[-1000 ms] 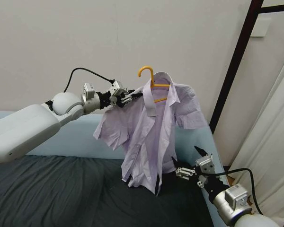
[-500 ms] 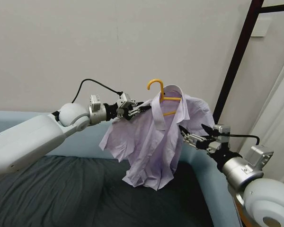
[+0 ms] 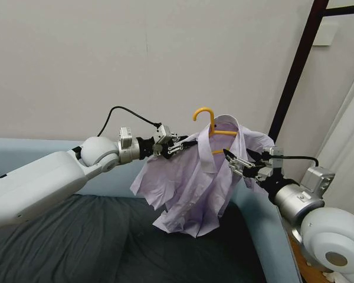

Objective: Pick up the clothes from the sofa and hang them on the clothes hanger.

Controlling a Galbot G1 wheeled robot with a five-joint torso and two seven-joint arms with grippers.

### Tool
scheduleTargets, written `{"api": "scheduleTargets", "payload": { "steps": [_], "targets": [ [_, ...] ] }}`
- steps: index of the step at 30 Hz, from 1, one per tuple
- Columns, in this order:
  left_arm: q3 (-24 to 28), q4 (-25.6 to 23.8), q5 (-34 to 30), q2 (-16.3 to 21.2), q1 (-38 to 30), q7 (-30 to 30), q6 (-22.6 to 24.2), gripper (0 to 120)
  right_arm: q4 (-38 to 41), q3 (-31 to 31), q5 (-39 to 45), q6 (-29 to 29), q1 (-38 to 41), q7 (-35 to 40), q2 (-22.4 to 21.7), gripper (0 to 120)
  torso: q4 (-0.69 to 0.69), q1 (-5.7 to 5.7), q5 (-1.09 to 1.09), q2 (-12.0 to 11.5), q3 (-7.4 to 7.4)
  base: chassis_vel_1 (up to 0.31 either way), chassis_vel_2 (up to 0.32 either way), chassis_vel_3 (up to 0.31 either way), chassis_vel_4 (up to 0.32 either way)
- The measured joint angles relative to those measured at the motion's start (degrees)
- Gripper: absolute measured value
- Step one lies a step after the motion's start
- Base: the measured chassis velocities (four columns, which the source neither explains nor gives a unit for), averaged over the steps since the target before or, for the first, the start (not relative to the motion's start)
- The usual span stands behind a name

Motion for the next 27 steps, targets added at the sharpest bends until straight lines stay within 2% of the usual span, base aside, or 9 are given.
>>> {"api": "scheduleTargets", "payload": {
  "steps": [2,3,8,9,13,17,23,27],
  "targets": [
    [-0.62,-0.05,0.05,0.19,1.02,0.01,0.0,7,-0.21,0.02,-1.6,-0.07,-0.27,0.01,-0.49,50,0.01,0.0,0.0,0.0,0.0,0.0,0.0,0.0,0.0],
    [-0.62,-0.05,0.05,0.19,1.02,0.01,0.0,7,-0.21,0.02,-1.6,-0.07,-0.27,0.01,-0.49,50,0.01,0.0,0.0,0.0,0.0,0.0,0.0,0.0,0.0],
    [-1.4,-0.05,0.18,0.01,2.14,0.05,0.06,7,-0.61,-0.16,-7.21,-0.14,-1.76,-0.75,-1.33,30,0.01,0.0,-0.01,0.0,0.0,0.0,0.0,0.0,0.0],
    [-1.4,-0.05,0.18,0.01,2.14,0.05,0.06,7,-0.61,-0.16,-7.21,-0.14,-1.76,-0.75,-1.33,30,0.01,0.0,-0.01,0.0,0.0,0.0,0.0,0.0,0.0],
    [-1.51,0.12,0.18,-0.22,2.38,0.16,0.11,7,-0.61,-0.14,-10.16,-0.31,-2.8,-1.34,-1.91,10,0.01,0.0,0.0,0.0,0.0,0.0,0.0,0.0,0.0],
    [-1.46,0.39,0.2,-0.5,2.53,0.17,0.15,7,-0.66,-0.01,-13.54,-0.67,-3.37,-1.57,-2.47,0,0.01,0.0,0.0,0.0,0.0,0.0,0.0,0.0,0.0],
    [-0.78,0.07,0.54,-0.97,2.42,0.1,0.46,7,-0.69,0.16,-20.15,-1.08,-3.95,-3.22,-4.25,0,0.02,0.0,0.0,0.0,0.0,0.0,0.0,0.0,0.0],
    [1.45,0.38,0.7,-3.02,0.94,-0.82,1.13,7,-0.98,-0.42,-29.3,-1.7,-3.34,-6.09,-5.54,0,0.01,0.0,0.0,0.0,0.0,0.0,0.0,0.0,0.0]
  ]
}}
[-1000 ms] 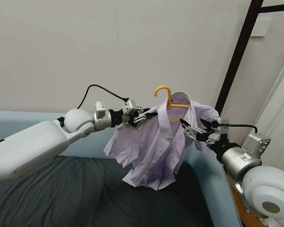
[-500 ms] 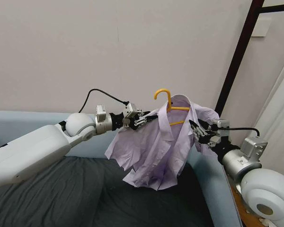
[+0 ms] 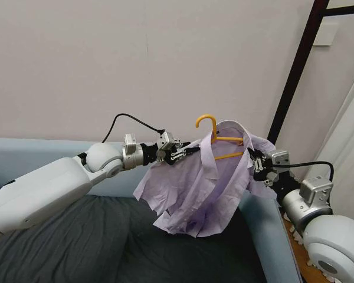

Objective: Pick up the clothes from the sofa and hang them on the clothes hanger.

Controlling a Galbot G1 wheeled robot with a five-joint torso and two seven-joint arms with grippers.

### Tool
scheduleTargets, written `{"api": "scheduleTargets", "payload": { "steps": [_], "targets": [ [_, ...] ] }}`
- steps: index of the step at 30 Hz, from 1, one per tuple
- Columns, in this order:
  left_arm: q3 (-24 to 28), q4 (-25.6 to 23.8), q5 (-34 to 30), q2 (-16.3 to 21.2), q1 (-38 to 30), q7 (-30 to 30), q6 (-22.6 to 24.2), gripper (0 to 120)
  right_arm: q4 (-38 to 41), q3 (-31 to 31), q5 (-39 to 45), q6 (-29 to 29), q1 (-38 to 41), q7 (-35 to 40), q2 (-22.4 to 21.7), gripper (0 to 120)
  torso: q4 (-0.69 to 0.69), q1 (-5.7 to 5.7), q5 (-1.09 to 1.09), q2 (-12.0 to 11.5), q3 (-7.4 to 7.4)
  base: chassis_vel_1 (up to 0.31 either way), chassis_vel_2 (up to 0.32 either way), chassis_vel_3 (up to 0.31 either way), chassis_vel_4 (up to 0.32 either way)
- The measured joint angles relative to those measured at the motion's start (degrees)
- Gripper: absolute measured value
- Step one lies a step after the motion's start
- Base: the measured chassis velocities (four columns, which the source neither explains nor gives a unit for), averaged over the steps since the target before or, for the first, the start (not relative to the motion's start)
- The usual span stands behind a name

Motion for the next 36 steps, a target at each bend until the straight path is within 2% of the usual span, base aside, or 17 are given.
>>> {"api": "scheduleTargets", "payload": {
  "steps": [5,11,15,27,31,34,36],
  "targets": [
    [1.66,0.95,-0.33,-2.13,-1.72,-0.76,0.46,7,0.53,-0.43,-7.4,-0.78,-1.71,-3.11,-1.35,0,-0.01,0.0,0.01,0.0,0.0,0.0,0.0,0.0,0.0],
    [2.98,1.58,-1.64,-3.76,-2.94,-1.08,0.69,7,-1.0,-1.28,-16.77,1.7,-2.68,-9.28,-2.15,0,0.01,0.0,0.01,0.0,0.0,0.0,0.0,0.0,0.0],
    [3.1,2.09,-1.77,-4.28,-3.03,-1.1,0.71,7,-1.43,-1.76,-18.94,2.51,-2.96,-11.81,-2.29,0,0.0,0.0,0.0,0.0,0.0,0.0,0.0,0.0,0.0],
    [1.39,2.88,-2.09,-5.09,-0.61,-1.29,0.57,7,-1.86,-2.6,-17.18,2.06,-3.86,-12.56,-0.77,1,0.0,0.0,0.0,0.0,0.0,0.0,0.0,0.0,0.0],
    [-0.36,3.21,-2.11,-4.94,0.75,-1.2,0.21,7,-0.81,-2.12,-13.2,1.67,-4.6,-11.82,-0.45,12,0.0,0.0,0.0,0.0,0.0,0.0,0.0,0.0,0.0],
    [-2.08,3.71,-1.93,-3.98,2.48,-1.01,-0.39,7,1.07,-1.26,-8.13,2.18,-5.46,-11.66,-0.27,27,0.0,0.0,-0.01,0.0,0.0,0.0,0.0,0.0,0.0],
    [-2.47,3.72,-1.85,-3.73,3.09,-1.0,-0.49,7,1.61,-1.14,-7.13,2.32,-5.62,-11.68,-0.25,30,0.0,0.0,0.0,0.01,0.0,0.0,0.0,0.0,0.0]
  ]
}}
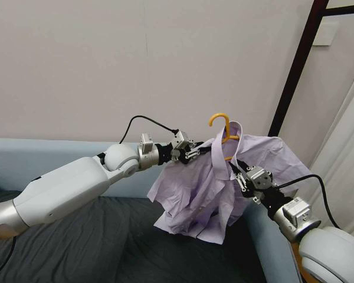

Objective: Pick up the clothes from the sofa and hang them on the clothes hanger.

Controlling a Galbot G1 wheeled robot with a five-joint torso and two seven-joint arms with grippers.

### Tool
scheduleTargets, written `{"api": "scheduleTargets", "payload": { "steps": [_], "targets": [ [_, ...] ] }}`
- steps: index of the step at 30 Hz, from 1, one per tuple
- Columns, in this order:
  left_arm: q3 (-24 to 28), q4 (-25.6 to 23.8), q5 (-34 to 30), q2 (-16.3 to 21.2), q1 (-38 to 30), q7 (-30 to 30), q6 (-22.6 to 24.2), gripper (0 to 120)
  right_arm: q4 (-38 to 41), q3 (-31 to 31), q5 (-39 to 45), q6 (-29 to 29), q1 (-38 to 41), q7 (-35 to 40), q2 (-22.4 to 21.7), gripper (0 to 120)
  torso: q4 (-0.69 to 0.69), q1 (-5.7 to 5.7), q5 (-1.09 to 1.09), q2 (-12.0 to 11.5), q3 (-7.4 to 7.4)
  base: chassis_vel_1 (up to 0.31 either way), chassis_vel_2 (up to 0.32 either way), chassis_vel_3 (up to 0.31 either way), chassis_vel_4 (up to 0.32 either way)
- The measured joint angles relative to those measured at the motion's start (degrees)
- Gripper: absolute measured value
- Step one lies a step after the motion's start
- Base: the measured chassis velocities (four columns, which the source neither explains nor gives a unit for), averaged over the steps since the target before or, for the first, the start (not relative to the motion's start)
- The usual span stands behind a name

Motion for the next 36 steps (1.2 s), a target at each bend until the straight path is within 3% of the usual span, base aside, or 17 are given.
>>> {"api": "scheduleTargets", "payload": {
  "steps": [9,12,15,19,21,26,36],
  "targets": [
    [-4.15,-0.88,0.02,2.25,3.24,1.1,-0.34,7,4.02,1.57,7.34,0.45,-0.72,0.84,-0.16,66,-0.02,0.0,0.0,0.0,0.0,0.0,0.0,0.0,0.0],
    [-4.84,-1.41,-0.09,3.53,3.51,1.82,-0.53,7,4.07,2.3,8.33,1.16,-0.33,0.78,-0.55,73,-0.02,0.0,-0.01,0.0,0.0,0.0,0.0,0.0,0.0],
    [-6.23,-2.23,0.33,7.42,4.32,2.87,-1.15,7,3.66,3.94,11.88,2.69,0.5,-1.56,-2.74,88,0.01,0.0,0.0,0.0,0.0,0.0,0.0,0.0,0.0],
    [-7.03,-1.92,0.86,9.47,5.21,3.59,-1.84,7,3.1,4.61,15.52,2.94,1.78,-5.49,-6.13,98,0.03,0.0,-0.02,0.0,0.0,0.0,0.0,0.0,0.0],
    [-7.18,-1.8,1.0,9.78,5.33,4.02,-2.08,7,2.68,4.74,16.17,3.09,2.19,-6.68,-7.13,99,0.02,0.0,-0.03,0.0,0.0,0.0,0.0,0.0,0.0],
    [-7.01,-2.51,1.86,11.48,4.68,9.49,-3.87,7,-3.98,6.08,20.66,4.48,5.53,-14.16,-15.13,100,0.0,0.0,0.02,0.0,0.0,0.0,0.0,0.0,0.0],
    [-5.31,-3.01,4.78,11.03,3.75,13.37,-6.23,7,-10.18,6.0,27.3,5.63,9.29,-22.15,-23.63,100,0.0,0.0,0.02,0.0,0.0,0.0,0.0,0.0,0.0]
  ]
}}
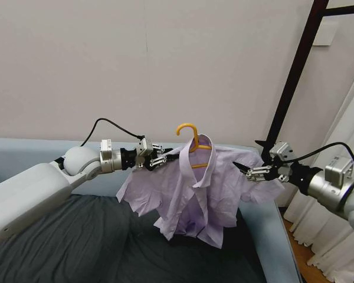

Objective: Pick up the clothes from the sofa and hang them on the clothes hanger.

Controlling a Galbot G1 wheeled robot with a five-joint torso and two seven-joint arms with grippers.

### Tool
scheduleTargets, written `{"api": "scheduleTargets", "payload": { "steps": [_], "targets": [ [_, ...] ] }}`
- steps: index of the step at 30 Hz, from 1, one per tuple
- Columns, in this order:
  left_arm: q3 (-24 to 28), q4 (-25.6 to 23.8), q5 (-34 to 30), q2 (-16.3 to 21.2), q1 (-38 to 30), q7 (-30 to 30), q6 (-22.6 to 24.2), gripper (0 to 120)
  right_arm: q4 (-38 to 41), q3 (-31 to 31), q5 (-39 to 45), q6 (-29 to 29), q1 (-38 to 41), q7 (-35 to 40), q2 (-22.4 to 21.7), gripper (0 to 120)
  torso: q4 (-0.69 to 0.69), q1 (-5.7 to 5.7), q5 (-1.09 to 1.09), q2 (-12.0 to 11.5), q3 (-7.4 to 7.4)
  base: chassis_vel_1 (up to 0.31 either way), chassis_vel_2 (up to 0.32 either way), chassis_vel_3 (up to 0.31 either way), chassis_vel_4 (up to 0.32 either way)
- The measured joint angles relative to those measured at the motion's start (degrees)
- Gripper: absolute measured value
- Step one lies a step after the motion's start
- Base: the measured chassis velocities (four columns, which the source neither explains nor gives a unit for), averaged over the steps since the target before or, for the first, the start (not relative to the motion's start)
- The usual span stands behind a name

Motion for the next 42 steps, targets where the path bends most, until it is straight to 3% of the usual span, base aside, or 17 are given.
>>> {"api": "scheduleTargets", "payload": {
  "steps": [8,13,23,34,42],
  "targets": [
    [3.23,0.9,1.29,-3.9,-2.2,1.58,-0.98,7,-1.49,1.32,5.52,-2.47,0.6,-13.31,-8.25,100,-0.03,0.0,-0.02,0.0,0.0,0.0,0.0,0.0,0.0],
    [3.51,0.83,2.95,-4.33,-2.44,2.07,-1.45,7,-2.29,1.73,4.8,-4.23,-1.01,-16.49,-10.74,100,0.0,0.0,-0.02,0.0,0.0,0.0,0.0,0.0,0.0],
    [2.59,-0.01,4.78,-4.01,-0.17,2.38,-1.88,7,-3.08,0.98,6.09,-8.63,-1.94,-13.82,-10.1,100,0.0,0.0,-0.03,0.0,0.0,0.0,0.0,0.0,0.0],
    [2.12,-1.73,3.75,-3.97,0.42,2.67,-1.89,7,-2.6,-0.53,5.77,-8.85,-2.54,-13.52,-7.75,99,0.0,0.0,-0.02,0.0,0.0,0.0,0.0,0.0,0.0],
    [2.12,-1.93,3.64,-3.79,0.67,2.85,-1.84,7,-3.22,-0.81,6.57,-8.71,-2.61,-13.03,-7.11,73,0.0,0.0,-0.02,0.0,0.0,0.0,0.0,0.0,0.0]
  ]
}}
